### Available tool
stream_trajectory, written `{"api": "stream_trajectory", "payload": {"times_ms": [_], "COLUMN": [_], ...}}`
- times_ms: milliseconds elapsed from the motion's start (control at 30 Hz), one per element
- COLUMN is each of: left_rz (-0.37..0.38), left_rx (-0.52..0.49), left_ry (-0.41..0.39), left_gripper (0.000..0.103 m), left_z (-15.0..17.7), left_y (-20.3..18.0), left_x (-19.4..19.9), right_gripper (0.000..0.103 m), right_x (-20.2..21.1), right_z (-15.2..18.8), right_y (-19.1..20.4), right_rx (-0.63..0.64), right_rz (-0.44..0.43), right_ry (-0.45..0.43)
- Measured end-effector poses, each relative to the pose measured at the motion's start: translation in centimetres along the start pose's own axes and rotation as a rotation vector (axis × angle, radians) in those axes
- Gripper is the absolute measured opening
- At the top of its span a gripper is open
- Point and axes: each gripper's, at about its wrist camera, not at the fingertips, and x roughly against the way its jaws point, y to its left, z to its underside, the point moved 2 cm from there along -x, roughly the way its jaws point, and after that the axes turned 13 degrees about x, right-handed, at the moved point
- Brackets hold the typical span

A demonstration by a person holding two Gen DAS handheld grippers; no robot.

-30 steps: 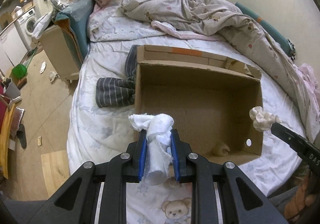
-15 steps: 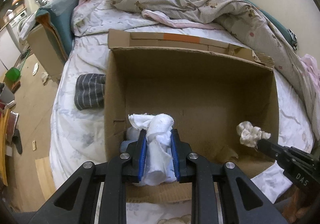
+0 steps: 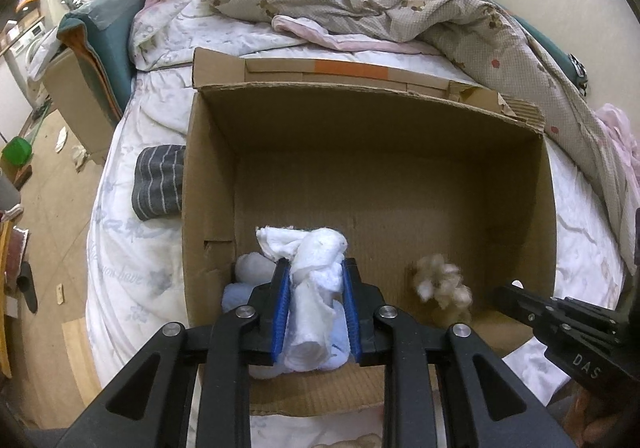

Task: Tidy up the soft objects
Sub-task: 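Carry the sock and cloth over the box with both grippers, then open both grippers to drop the sock and cloth into the box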

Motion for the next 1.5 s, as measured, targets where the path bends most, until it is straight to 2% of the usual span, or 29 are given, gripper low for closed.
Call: {"api": "stream_trajectory", "payload": {"times_ms": [200, 267, 367, 400, 433, 467, 500, 533, 667, 1100, 1500], "left_rz": [-0.003, -0.001, -0.005, -0.006, -0.005, -0.004, -0.003, -0.004, 0.002, -0.024, -0.041], "left_rx": [-0.016, -0.018, -0.016, -0.015, -0.014, -0.012, -0.01, -0.009, 0.007, 0.015, 0.032], "left_ry": [0.01, 0.009, -0.003, -0.009, -0.013, -0.016, -0.017, -0.015, -0.036, -0.032, -0.048], "left_gripper": [0.024, 0.028, 0.047, 0.055, 0.058, 0.061, 0.061, 0.061, 0.061, 0.061, 0.062], "left_z": [0.3, 0.3, 0.4, 0.4, 0.4, 0.4, 0.4, 0.3, 0.1, 0.3, 1.6], "left_y": [-0.3, -0.4, -0.4, -0.4, -0.4, -0.4, -0.4, -0.4, 0.0, 0.6, 1.8], "left_x": [0.1, 0.1, 0.4, 0.5, 0.6, 0.7, 0.8, 0.8, 1.3, 1.4, 4.0], "right_gripper": [0.005, 0.005, 0.007, 0.011, 0.024, 0.044, 0.06, 0.081, 0.082, 0.082, 0.082], "right_x": [0.1, 0.1, 0.2, 0.3, 0.3, 0.3, 0.5, 0.7, 1.1, 1.2, 2.6], "right_z": [0.2, 0.0, 0.0, 0.0, -0.1, -0.1, -0.1, 0.0, -0.2, -0.1, 0.7], "right_y": [-0.2, -0.1, -0.3, -0.3, -0.5, -0.6, -0.7, -0.9, -1.2, -1.3, -1.3], "right_rx": [-0.005, -0.009, -0.018, -0.022, -0.026, -0.033, -0.04, -0.046, -0.059, -0.068, -0.074], "right_rz": [-0.002, -0.006, -0.009, -0.011, -0.013, -0.013, -0.012, -0.002, 0.007, 0.0, 0.012], "right_ry": [0.002, -0.002, -0.01, -0.012, -0.013, -0.016, -0.023, -0.031, -0.046, -0.041, -0.057]}}
